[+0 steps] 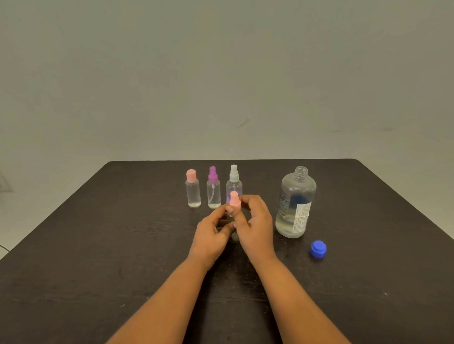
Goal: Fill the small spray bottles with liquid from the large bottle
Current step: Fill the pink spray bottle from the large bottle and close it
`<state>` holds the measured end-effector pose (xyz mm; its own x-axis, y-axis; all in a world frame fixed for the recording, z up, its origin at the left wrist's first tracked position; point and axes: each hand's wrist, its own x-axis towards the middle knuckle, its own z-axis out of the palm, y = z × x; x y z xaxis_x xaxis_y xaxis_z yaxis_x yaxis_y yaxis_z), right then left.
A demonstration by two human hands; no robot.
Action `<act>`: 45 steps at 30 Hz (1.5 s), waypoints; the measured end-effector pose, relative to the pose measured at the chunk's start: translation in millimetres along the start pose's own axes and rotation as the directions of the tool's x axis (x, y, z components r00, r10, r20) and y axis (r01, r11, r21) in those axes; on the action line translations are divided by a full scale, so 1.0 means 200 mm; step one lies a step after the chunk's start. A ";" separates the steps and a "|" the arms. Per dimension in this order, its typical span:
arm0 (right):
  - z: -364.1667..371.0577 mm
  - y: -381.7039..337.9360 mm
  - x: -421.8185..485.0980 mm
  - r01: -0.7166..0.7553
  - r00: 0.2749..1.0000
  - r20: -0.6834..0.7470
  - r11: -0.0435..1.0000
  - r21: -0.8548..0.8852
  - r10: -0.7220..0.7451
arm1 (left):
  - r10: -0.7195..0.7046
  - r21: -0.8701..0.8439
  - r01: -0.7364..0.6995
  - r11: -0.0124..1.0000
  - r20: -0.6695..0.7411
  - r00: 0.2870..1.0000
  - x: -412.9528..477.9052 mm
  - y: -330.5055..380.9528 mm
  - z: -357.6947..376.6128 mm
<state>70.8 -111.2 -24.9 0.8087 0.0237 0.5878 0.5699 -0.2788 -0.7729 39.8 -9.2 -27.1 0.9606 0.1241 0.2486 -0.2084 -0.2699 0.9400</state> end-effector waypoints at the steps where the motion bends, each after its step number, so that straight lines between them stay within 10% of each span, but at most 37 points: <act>1: 0.00 0.00 0.00 0.023 1.000 0.007 1.000 -0.009 -0.023 | 0.000 -0.006 0.000 1.000 0.001 1.000 0.00 0.00 0.00; 45: -0.01 0.00 0.00 -0.053 0.999 0.008 0.996 0.077 0.052 | -0.010 -0.023 0.010 1.000 0.004 1.000 0.00 0.00 0.00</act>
<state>70.8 -112.8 -24.5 0.8385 0.0169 0.5446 0.5360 -0.2053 -0.8189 40.9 -9.5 -27.9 0.9635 0.1228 0.2380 -0.2026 -0.2467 0.9477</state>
